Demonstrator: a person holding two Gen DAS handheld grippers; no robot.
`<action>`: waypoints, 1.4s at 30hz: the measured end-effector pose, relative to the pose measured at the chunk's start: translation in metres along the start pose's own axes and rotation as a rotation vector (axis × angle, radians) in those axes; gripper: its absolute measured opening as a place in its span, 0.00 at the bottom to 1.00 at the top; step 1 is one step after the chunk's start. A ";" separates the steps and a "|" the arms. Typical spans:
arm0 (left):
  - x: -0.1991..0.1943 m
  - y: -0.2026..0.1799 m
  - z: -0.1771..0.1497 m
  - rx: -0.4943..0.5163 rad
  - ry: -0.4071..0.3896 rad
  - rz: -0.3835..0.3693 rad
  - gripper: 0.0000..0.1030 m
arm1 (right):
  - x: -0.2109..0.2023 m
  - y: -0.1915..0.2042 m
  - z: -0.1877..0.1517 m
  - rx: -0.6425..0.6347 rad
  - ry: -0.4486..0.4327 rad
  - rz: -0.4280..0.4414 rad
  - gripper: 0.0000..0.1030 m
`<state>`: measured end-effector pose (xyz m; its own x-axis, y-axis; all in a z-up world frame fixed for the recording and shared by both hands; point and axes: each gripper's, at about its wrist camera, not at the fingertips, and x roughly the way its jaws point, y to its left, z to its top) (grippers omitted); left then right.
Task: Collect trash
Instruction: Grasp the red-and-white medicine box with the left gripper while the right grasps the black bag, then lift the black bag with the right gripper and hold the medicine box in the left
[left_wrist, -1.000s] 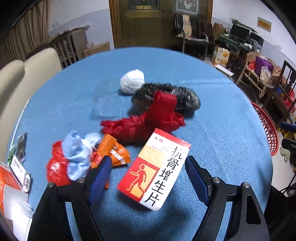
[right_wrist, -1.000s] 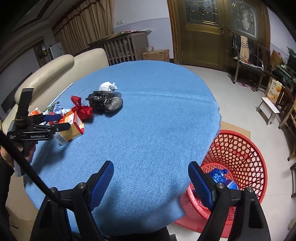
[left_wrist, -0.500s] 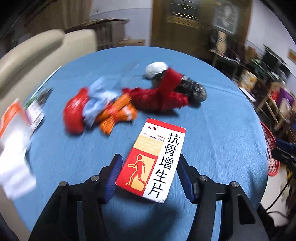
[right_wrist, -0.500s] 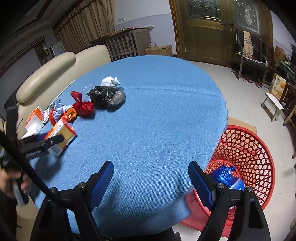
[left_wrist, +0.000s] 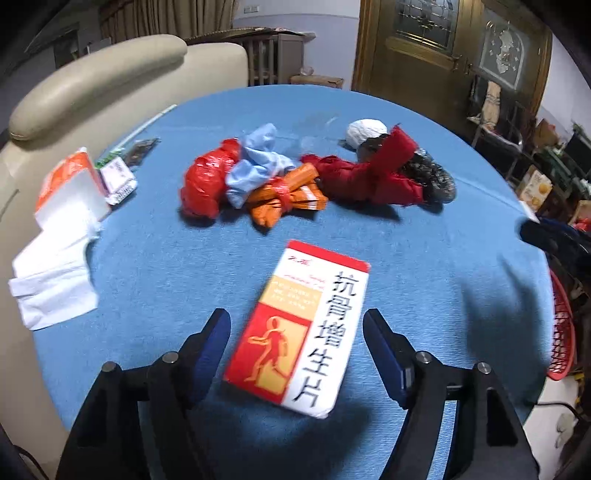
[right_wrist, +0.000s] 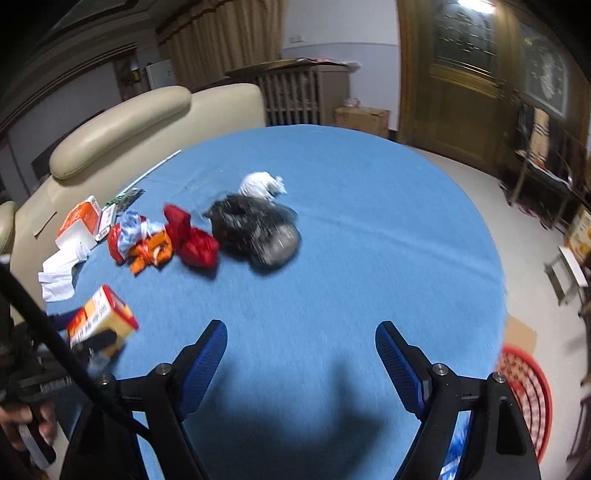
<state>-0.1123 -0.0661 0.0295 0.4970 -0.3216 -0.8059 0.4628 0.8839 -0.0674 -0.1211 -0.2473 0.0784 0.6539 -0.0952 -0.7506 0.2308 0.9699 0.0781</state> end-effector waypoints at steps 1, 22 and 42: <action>0.002 -0.001 0.001 -0.002 -0.006 -0.022 0.70 | 0.009 0.002 0.009 -0.012 0.009 0.010 0.83; 0.001 0.000 0.003 -0.028 0.005 -0.016 0.48 | 0.149 0.026 0.092 -0.080 0.162 0.179 0.71; -0.031 -0.049 -0.006 0.019 -0.064 -0.064 0.48 | 0.009 -0.036 0.006 0.217 -0.009 0.115 0.47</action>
<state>-0.1544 -0.0976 0.0544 0.5112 -0.3989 -0.7613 0.5084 0.8545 -0.1063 -0.1189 -0.2850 0.0729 0.6912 0.0105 -0.7226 0.3027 0.9038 0.3026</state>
